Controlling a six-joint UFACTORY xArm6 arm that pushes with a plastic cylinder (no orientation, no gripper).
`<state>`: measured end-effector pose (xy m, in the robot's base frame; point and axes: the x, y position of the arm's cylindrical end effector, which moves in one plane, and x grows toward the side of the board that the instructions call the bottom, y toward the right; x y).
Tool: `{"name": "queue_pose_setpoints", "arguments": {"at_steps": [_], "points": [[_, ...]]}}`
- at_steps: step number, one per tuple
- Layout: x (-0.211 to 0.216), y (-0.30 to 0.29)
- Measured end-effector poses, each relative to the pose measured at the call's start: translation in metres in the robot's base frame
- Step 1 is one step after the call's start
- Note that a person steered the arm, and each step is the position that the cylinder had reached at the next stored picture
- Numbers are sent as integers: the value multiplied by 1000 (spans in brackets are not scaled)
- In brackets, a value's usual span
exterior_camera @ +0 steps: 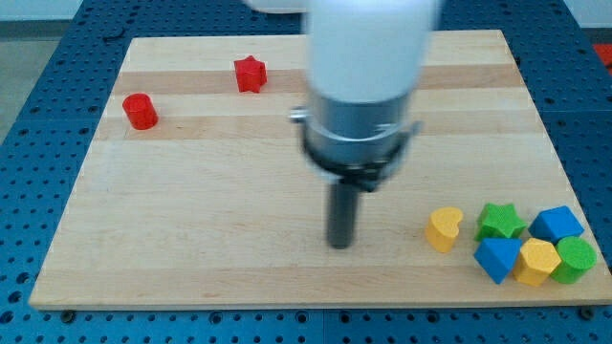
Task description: Slide the red circle closer to the red star
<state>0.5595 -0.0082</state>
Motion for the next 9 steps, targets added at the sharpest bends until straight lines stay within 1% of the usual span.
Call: {"name": "queue_pose_setpoints", "arguments": {"at_steps": [1, 2, 3, 4, 5, 7, 8, 9], "points": [[-1, -102], [-38, -175], [-99, -241], [-135, -295], [-135, -295], [-214, -296], [-224, -261], [-215, -189]]}}
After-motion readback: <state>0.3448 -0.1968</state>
